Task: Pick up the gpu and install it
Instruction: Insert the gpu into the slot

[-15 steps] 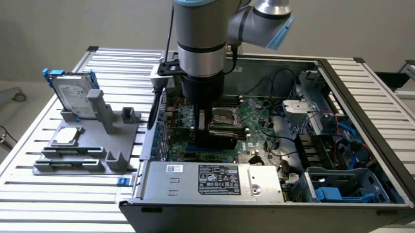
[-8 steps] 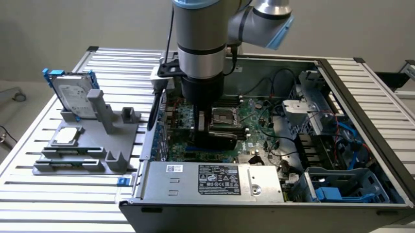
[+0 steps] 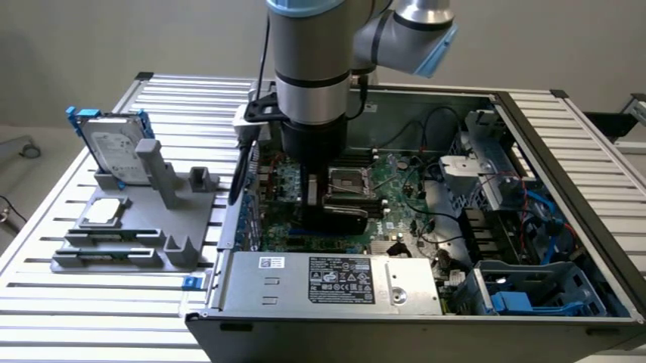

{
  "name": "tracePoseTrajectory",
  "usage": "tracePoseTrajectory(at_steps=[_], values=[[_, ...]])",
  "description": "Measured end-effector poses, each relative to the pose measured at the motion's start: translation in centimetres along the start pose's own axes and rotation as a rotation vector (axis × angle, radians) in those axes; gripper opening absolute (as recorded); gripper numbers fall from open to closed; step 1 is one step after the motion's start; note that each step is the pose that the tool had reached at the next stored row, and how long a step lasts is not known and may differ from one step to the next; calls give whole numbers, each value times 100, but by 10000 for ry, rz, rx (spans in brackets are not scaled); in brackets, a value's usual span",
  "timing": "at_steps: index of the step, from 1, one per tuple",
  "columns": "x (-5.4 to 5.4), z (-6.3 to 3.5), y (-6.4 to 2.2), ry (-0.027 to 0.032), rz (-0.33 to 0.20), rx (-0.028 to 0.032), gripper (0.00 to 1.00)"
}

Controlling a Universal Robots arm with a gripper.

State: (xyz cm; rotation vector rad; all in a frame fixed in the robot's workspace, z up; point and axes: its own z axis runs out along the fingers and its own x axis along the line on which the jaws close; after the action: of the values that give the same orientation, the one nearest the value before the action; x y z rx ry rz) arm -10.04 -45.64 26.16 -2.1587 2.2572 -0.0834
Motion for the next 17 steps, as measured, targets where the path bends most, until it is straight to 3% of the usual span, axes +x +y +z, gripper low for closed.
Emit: tracePoseTrajectory(at_steps=[17], values=[[1, 12, 34, -77, -70, -4, 26]])
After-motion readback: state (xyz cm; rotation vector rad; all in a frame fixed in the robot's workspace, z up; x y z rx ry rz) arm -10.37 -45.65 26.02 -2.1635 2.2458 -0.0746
